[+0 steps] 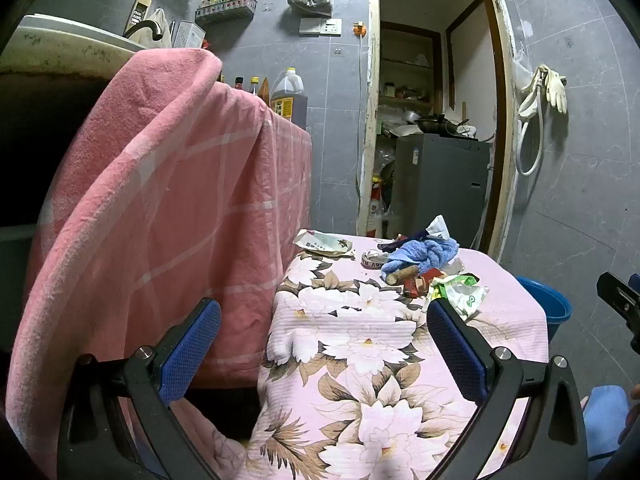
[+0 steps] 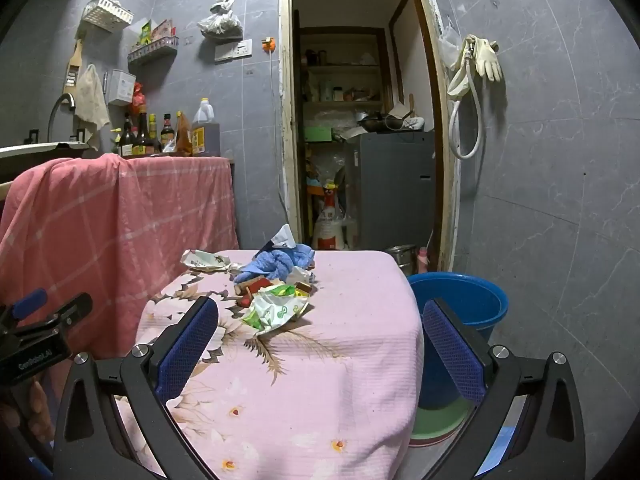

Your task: Collect trash

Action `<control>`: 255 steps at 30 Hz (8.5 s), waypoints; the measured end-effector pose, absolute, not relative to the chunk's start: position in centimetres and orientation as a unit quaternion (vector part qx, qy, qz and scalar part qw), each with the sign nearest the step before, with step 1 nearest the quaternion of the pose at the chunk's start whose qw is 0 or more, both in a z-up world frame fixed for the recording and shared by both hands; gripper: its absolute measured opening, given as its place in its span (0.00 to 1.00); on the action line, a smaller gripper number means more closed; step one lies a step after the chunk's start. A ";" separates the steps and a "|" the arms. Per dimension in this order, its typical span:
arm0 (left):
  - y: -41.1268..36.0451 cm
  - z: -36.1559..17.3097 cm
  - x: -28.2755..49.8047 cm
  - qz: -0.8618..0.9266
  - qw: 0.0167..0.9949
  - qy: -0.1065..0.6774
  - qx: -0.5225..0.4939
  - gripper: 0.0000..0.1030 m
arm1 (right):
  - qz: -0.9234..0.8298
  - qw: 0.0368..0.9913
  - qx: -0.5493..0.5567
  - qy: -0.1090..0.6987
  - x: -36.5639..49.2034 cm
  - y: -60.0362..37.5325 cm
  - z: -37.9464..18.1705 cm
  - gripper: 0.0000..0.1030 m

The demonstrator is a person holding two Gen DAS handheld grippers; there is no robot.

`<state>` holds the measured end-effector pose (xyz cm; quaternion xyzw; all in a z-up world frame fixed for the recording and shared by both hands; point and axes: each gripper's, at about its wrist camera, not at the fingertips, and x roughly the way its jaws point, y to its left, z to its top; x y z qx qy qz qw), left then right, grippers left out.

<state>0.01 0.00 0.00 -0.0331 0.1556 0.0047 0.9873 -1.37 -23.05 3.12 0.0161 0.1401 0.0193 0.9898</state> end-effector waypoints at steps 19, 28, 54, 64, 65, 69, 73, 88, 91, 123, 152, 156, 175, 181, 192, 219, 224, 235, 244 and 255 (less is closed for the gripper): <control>0.0 0.0 0.0 0.005 0.987 0.156 -0.033 0.98 | 0.019 0.990 0.018 0.141 -1.3 -23.1 3.1 1.00; 0.0 0.0 0.0 0.005 0.987 0.157 -0.033 0.98 | 0.020 0.990 0.018 0.141 -1.4 -23.0 3.0 1.00; -0.1 0.0 -0.1 0.004 0.987 0.158 -0.032 0.98 | 0.023 0.990 0.016 0.137 -1.4 -23.1 2.7 1.00; -0.3 0.4 1.7 0.001 0.989 0.146 -0.031 0.98 | 0.041 0.994 0.006 0.105 0.1 -22.6 4.3 1.00; -0.3 0.4 1.9 -0.001 0.989 0.145 -0.031 0.98 | 0.043 0.994 0.006 0.102 0.3 -22.5 4.4 1.00; -0.6 0.6 2.8 -0.007 0.989 0.144 -0.035 0.98 | 0.045 0.994 0.006 0.096 1.0 -22.6 4.4 1.00; -0.8 0.7 4.0 -0.010 0.989 0.147 -0.034 0.98 | 0.042 0.995 0.002 0.090 1.7 -23.0 4.4 1.00; -1.5 0.3 8.4 -0.025 0.985 0.169 -0.035 0.98 | 0.022 0.995 0.003 0.099 5.2 -25.1 3.6 1.00; -1.7 0.0 9.8 -0.038 0.981 0.186 -0.040 0.98 | 0.020 0.994 0.005 0.104 6.1 -25.4 3.3 1.00; -6.8 -4.6 22.8 -0.172 0.901 0.398 0.018 0.37 | 0.127 0.949 0.013 0.290 20.2 -25.6 -2.0 0.44; -7.3 -5.4 24.4 -0.201 0.888 0.414 0.008 0.18 | 0.174 0.918 0.057 0.352 21.8 -24.4 -4.3 0.21; -6.5 -4.9 22.7 -0.189 0.899 0.395 0.005 0.18 | 0.153 0.934 0.045 0.319 19.9 -24.8 -3.2 0.21; -8.4 -0.8 15.4 -0.184 0.934 0.303 -0.034 0.18 | 0.084 0.980 0.025 0.179 13.8 -27.0 0.7 0.21; -10.8 1.8 15.7 -0.194 0.956 0.214 -0.057 0.18 | 0.042 0.993 0.019 0.106 12.2 -29.1 2.6 0.21; -19.2 4.5 19.4 -0.246 0.960 0.127 -0.044 0.18 | -0.054 0.998 0.005 0.031 14.0 -36.0 3.9 0.21; -36.3 -5.7 33.5 -0.315 0.842 0.438 -0.013 0.19 | -0.137 0.952 0.128 0.242 21.0 -49.6 -7.0 0.22; -36.5 -6.2 33.6 -0.312 0.840 0.444 -0.006 0.20 | -0.133 0.950 0.138 0.247 20.4 -50.0 -7.0 0.24; -32.8 -1.9 30.1 -0.291 0.882 0.367 -0.045 0.38 | -0.136 0.963 0.142 0.183 18.0 -49.3 -3.7 0.47; -28.4 3.0 26.0 -0.265 0.923 0.277 -0.040 0.56 | -0.120 0.979 0.121 0.111 15.2 -46.3 1.0 0.71; -19.1 6.9 21.4 -0.213 0.954 0.201 -0.068 0.81 | -0.081 0.990 0.101 0.052 12.4 -40.8 5.2 0.92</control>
